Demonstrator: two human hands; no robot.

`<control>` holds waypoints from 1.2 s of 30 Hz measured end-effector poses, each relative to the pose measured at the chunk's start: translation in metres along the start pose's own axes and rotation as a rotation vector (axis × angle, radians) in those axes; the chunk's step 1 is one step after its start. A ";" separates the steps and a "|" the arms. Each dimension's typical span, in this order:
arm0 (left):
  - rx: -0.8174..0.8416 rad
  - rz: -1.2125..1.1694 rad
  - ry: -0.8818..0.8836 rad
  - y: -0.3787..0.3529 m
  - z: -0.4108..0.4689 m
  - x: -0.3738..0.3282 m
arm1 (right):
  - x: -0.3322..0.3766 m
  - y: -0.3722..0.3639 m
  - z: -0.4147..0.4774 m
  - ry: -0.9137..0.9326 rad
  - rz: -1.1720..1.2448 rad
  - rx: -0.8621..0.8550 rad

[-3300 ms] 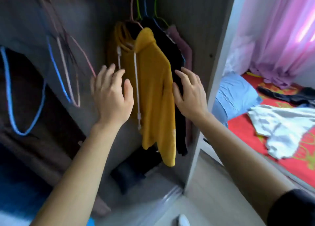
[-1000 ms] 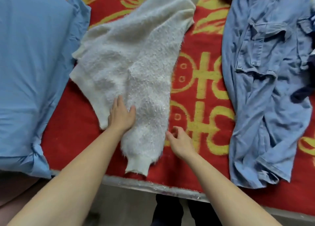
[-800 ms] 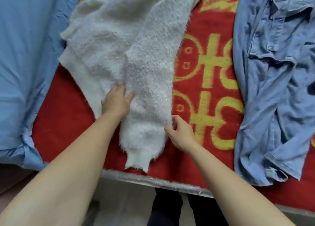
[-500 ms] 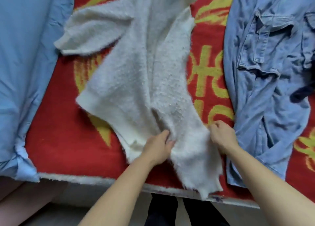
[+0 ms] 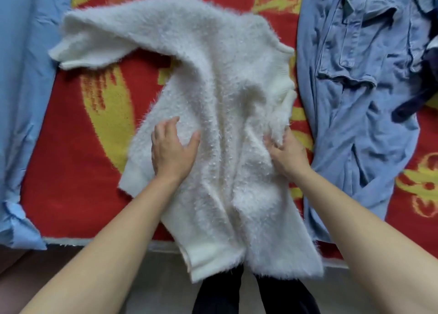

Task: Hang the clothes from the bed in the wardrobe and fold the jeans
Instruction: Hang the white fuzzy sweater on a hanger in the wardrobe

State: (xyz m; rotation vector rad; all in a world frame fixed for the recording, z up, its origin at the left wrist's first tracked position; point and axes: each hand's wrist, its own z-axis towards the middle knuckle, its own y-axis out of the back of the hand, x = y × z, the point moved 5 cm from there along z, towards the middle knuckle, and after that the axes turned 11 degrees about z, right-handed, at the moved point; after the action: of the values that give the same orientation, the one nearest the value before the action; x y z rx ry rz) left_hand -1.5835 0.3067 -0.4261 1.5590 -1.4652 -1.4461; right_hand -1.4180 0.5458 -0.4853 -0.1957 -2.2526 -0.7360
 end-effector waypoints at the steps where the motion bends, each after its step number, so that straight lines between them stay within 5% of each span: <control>1: 0.012 0.040 0.019 0.000 0.017 -0.003 | -0.006 0.006 -0.006 0.023 -0.027 -0.012; 5: 0.270 0.159 0.019 -0.032 0.031 -0.018 | -0.026 0.022 -0.036 -0.008 -0.138 0.086; 8: 0.213 0.488 -0.153 -0.050 -0.010 -0.027 | -0.031 0.019 -0.058 -0.087 -0.069 0.362; 11: 0.244 0.491 -0.180 -0.058 -0.053 -0.023 | -0.045 0.012 -0.077 -0.218 -0.051 0.559; 14: 0.415 0.425 -0.131 -0.060 -0.074 -0.011 | -0.060 0.007 -0.096 -0.233 -0.020 0.441; 17: 0.495 0.303 0.035 -0.050 -0.076 -0.007 | -0.063 0.002 -0.126 -0.077 -0.264 0.244; 22: 0.003 0.029 0.013 -0.007 -0.084 -0.056 | -0.047 -0.011 -0.161 0.275 -0.520 0.322; 26: 0.427 -0.225 -0.072 -0.034 -0.101 -0.102 | -0.042 -0.008 -0.159 0.354 -0.605 0.441; 30: 0.508 0.027 -0.096 -0.056 -0.101 -0.098 | -0.057 0.011 -0.151 0.205 -0.441 0.561; 36: 0.538 -0.271 -0.038 -0.027 -0.115 -0.102 | -0.068 0.054 -0.140 -0.079 -0.290 0.420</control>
State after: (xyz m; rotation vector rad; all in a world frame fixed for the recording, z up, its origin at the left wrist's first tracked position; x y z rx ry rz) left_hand -1.4501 0.3771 -0.3865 2.1303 -1.8244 -1.2877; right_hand -1.2654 0.5172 -0.4305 0.3149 -2.4815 -0.3861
